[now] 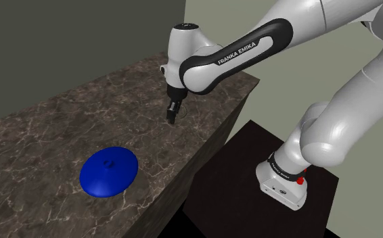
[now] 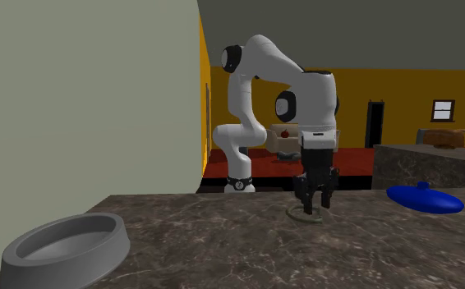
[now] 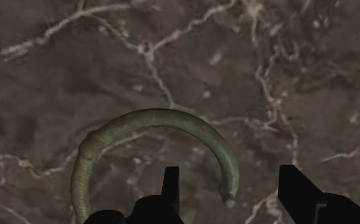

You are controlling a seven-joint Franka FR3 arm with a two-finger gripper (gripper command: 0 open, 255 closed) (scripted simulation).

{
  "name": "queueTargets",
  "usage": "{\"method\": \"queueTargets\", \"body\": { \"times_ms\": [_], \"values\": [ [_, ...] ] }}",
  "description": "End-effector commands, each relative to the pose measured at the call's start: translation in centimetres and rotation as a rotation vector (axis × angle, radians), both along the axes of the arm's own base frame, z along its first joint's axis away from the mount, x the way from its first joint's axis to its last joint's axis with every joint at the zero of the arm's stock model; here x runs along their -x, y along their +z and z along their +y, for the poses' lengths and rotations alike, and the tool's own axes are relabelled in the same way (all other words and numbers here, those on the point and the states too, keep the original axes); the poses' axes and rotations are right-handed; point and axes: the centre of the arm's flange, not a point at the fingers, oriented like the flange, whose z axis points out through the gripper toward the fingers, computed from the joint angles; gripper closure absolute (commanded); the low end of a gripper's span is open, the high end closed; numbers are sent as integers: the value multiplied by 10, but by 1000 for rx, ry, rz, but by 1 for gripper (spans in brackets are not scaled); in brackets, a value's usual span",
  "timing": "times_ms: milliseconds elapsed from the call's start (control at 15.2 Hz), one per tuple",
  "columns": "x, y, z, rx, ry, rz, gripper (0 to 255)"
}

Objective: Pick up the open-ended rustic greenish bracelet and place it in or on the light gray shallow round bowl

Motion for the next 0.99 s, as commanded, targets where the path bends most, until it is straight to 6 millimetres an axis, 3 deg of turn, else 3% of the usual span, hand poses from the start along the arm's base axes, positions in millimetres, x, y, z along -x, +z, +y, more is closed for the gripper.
{"method": "queueTargets", "body": {
  "times_ms": [0,528,924],
  "values": [
    [0,0,0,0,0,0,255],
    [0,0,0,0,0,0,255],
    [0,32,0,0,0,0,255]
  ]
}}
